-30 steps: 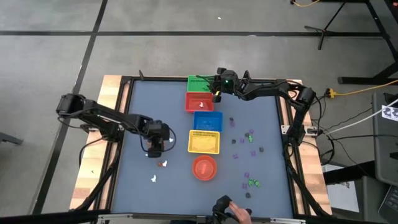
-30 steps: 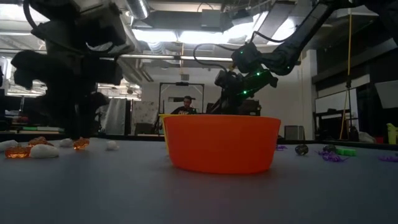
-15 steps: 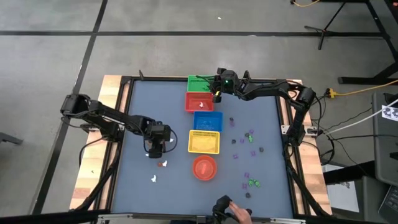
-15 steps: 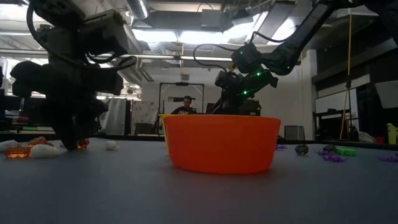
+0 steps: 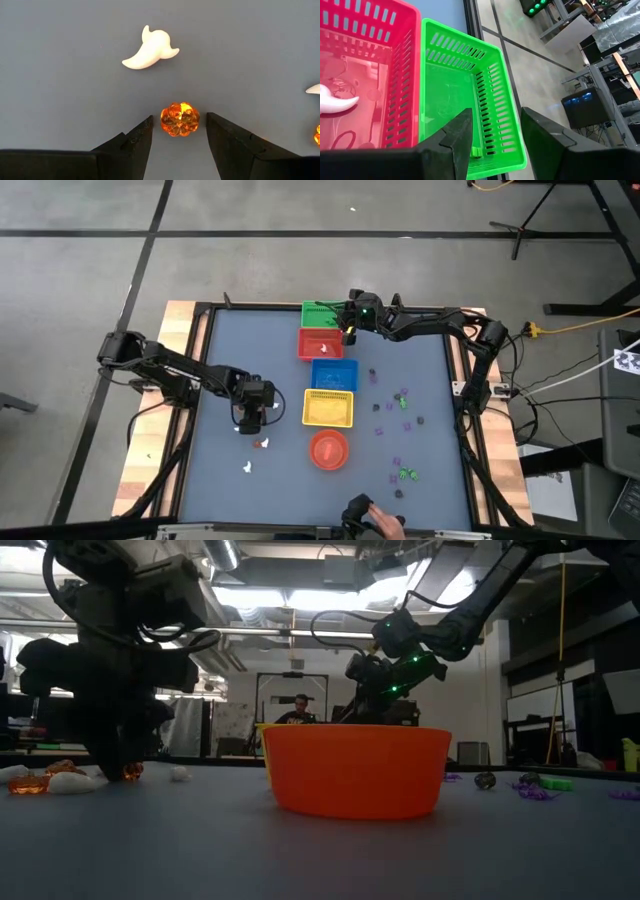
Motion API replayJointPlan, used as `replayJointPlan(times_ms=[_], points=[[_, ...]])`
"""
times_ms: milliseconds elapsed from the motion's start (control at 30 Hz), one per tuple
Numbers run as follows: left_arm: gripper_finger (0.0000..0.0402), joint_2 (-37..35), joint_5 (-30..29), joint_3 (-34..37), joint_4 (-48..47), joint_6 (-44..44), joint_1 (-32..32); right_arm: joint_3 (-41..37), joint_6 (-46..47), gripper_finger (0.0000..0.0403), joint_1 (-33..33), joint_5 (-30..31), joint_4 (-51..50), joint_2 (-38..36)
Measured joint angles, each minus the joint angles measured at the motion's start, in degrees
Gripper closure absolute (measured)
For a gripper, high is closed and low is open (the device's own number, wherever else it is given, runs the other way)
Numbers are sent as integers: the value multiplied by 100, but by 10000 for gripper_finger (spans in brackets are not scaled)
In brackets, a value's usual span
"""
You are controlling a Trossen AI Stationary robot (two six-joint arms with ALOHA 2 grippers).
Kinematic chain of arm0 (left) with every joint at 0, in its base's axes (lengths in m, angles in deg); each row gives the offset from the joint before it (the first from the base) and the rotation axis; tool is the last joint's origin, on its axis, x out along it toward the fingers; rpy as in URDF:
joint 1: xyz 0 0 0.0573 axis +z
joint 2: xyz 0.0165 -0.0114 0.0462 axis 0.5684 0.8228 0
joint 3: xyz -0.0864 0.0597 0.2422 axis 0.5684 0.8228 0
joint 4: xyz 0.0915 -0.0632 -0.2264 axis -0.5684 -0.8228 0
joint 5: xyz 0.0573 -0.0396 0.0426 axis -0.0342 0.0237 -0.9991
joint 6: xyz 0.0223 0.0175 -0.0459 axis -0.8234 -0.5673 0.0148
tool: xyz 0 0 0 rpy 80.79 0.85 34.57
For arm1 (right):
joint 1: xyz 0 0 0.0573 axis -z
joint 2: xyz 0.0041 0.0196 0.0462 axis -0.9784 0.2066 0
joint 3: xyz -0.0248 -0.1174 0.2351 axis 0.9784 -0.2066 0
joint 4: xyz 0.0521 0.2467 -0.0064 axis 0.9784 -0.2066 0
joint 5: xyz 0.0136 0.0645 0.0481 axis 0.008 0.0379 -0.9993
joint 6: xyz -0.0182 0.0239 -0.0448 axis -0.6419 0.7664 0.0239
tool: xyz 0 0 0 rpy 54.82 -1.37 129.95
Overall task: Sort Halloween decoration
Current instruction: Put the orange pumpkin toy into the yellow bin
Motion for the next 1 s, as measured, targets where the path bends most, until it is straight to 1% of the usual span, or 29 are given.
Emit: replayJointPlan(times_ms=[400,1000], points=[[233,2,-8,2,9,0,0,0,0,237,0,0,0,0],[316,4,9,2,37,-4,2,0,0,237,0,0,0,0]])
